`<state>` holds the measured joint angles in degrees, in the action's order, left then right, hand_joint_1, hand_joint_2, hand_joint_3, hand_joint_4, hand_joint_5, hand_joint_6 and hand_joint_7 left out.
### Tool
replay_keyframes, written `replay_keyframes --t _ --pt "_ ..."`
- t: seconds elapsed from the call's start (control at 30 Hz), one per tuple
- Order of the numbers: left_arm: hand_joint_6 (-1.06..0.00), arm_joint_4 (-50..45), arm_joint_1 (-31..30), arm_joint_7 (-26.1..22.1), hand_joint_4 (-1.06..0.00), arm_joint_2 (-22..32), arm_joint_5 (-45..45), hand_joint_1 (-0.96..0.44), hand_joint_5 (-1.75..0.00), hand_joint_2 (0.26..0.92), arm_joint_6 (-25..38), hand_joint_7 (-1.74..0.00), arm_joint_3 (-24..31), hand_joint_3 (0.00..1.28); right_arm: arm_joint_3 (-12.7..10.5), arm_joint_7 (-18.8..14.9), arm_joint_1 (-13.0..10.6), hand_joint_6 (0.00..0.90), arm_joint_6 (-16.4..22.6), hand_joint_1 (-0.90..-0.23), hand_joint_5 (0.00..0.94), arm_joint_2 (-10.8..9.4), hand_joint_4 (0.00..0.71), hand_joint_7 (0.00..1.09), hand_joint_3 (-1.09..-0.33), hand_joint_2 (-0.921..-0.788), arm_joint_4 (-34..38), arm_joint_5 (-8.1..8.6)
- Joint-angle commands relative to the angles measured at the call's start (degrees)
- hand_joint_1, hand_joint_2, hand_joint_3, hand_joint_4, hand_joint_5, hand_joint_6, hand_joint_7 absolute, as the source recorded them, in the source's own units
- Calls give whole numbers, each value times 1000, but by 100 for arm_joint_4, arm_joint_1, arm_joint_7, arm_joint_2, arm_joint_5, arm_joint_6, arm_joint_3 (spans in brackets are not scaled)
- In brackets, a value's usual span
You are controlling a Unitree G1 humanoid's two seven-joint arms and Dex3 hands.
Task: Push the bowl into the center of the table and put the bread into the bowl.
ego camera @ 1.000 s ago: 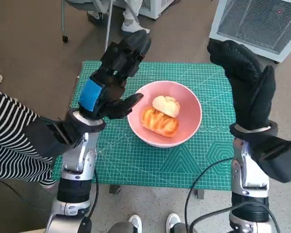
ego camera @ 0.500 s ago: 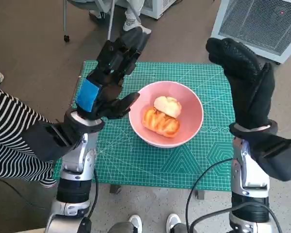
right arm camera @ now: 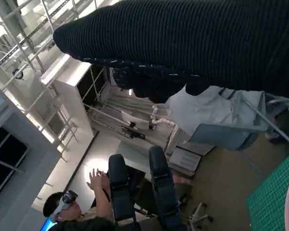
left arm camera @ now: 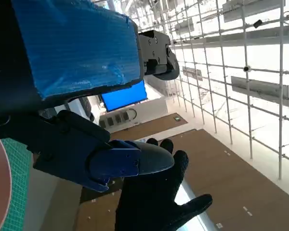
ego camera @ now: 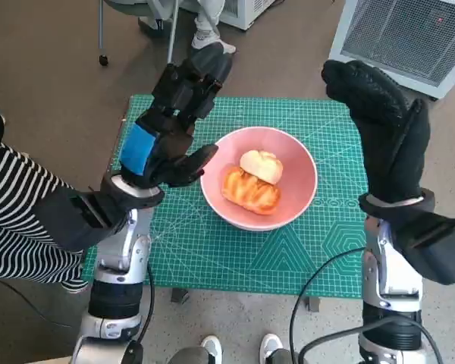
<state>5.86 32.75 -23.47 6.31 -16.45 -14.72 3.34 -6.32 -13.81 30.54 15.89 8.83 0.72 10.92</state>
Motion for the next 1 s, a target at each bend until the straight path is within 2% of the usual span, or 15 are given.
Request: replay_keyframes --t 0.03,0.27,1.0 --pt "1 -142 -113 -1 -114 -27 -46 -685 -37 921 14 -502 -6 413 23 48 -174 95 -105 -832 0 4 232 564 -721 -921 -33 -51" --pt "1 -238 -213 3 -114 -10 -11 -670 -39 921 -11 -498 -26 408 24 52 -266 96 -85 -826 0 -10 232 563 -721 -921 -39 -54" --pt "1 -359 -494 40 -108 -36 108 -652 -39 921 -143 -484 -71 397 65 107 -634 87 -147 -820 7 3 248 554 -708 -921 -274 -204"
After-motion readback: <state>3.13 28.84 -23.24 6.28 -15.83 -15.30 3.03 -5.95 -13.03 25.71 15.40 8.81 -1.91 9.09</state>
